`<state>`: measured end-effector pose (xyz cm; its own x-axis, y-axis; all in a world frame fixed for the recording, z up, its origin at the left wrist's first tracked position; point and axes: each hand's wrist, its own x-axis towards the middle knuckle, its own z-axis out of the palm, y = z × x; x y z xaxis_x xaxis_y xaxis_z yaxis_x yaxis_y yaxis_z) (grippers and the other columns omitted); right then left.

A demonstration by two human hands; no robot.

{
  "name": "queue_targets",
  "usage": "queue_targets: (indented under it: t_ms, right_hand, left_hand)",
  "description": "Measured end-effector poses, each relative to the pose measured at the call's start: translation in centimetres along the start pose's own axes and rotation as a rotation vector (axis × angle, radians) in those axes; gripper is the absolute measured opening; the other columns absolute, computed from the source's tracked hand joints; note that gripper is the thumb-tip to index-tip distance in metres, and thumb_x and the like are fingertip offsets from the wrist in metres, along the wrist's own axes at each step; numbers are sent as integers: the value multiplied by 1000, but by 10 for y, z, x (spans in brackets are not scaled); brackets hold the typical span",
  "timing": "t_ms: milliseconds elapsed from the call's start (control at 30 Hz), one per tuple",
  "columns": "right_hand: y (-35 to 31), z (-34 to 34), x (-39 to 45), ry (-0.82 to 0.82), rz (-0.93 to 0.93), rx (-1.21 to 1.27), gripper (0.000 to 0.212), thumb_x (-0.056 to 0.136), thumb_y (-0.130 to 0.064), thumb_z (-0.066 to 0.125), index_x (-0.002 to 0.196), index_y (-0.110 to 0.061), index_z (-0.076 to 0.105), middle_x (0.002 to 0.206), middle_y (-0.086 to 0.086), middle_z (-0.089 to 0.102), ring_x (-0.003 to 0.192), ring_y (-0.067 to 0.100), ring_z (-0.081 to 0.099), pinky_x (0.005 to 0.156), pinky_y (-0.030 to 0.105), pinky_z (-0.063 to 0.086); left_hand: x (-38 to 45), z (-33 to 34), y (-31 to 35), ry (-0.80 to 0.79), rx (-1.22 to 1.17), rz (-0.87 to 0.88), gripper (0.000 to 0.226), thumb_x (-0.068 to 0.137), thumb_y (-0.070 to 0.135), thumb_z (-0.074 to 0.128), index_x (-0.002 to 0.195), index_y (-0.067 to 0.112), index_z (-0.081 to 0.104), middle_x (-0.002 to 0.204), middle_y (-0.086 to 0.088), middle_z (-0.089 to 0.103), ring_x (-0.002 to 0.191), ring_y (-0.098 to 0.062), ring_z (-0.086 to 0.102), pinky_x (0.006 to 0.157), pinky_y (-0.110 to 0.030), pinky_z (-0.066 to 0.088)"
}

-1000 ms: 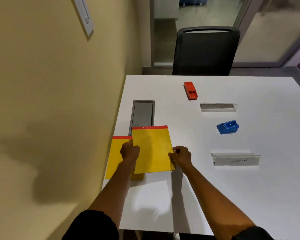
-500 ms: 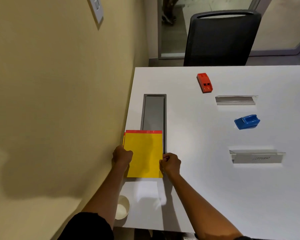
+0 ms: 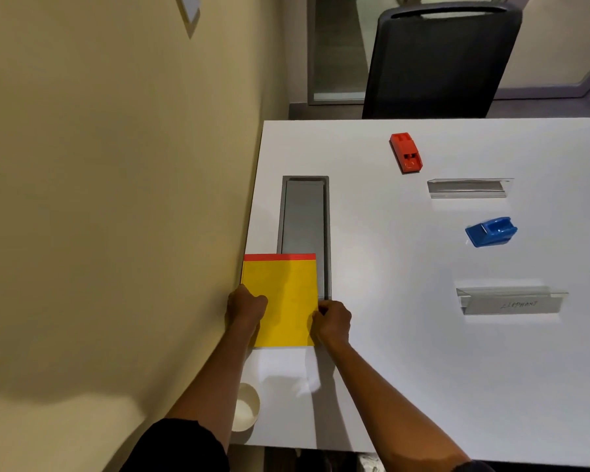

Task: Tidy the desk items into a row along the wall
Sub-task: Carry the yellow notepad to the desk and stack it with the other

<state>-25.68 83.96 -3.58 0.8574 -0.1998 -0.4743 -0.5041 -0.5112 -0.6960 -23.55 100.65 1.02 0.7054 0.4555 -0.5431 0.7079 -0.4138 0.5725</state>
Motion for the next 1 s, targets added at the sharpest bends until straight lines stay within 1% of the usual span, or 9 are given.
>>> queue_targets:
  t_ms: [67,167,333,500,633,700,833,900,1000]
  right_hand:
    - [1,4,0,-1,7,-6,20,93,-3,53,92,-3,73,92,12,70,79,18,60,74,28,48]
    - [2,10,0,-6,11,-16,20,92,-3,53,84,-1,71,85,12,69,77,19,62,71,28,49]
    - [1,14,2,-22,19,-60,19,91,-2,54,80,2,68,83,15,68,73,20,62,69,32,52]
    - [0,13,5,-57,18,-92,19,91,-4,55,77,1,68,83,15,68,74,20,62,70,29,51]
    - [-4,8,3,-90,-3,-115,27,90,-4,56,64,-10,58,77,11,62,74,19,59,69,30,51]
    - [-5,4,2,-123,-15,-119,32,90,-4,57,60,-16,52,80,11,63,75,18,57,67,26,45]
    - [-6,-6,0,-173,-34,-91,10,90,-6,57,92,-6,67,98,13,69,88,23,63,79,29,52]
    - [-9,-15,-4,-155,-57,-44,23,93,-11,58,114,-6,63,112,13,67,103,26,63,92,34,52]
    - [-16,-38,-13,-93,-163,-85,44,94,-24,58,135,-9,49,127,15,58,117,29,55,96,38,47]
  left_hand:
    - [3,0,-2,2,-19,16,13,78,3,53,89,11,53,90,-13,60,80,-30,56,69,-38,46]
    - [5,2,-4,-14,-21,25,39,81,3,55,119,-1,52,106,-17,61,84,-27,53,71,-35,43]
    - [11,3,-10,-41,3,54,35,79,10,57,113,6,53,110,-17,62,92,-33,59,81,-44,53]
    - [12,4,-13,-42,21,69,54,82,12,59,133,6,43,124,-14,56,107,-34,56,84,-37,47]
    - [14,1,-15,-65,6,73,57,83,12,61,136,9,41,124,-10,56,109,-34,55,86,-37,47]
    - [17,0,-18,-75,-12,75,58,81,15,62,135,13,42,123,-10,59,107,-32,57,91,-44,50]
    - [18,3,-22,-43,-26,93,67,79,16,64,140,12,35,129,-13,55,113,-34,55,94,-50,49]
    - [5,3,-14,-8,-28,130,66,81,14,64,140,10,35,133,-16,50,119,-36,51,97,-50,47]
    - [-15,6,-3,19,42,178,72,88,23,62,147,9,24,151,-17,29,136,-37,34,108,-49,37]
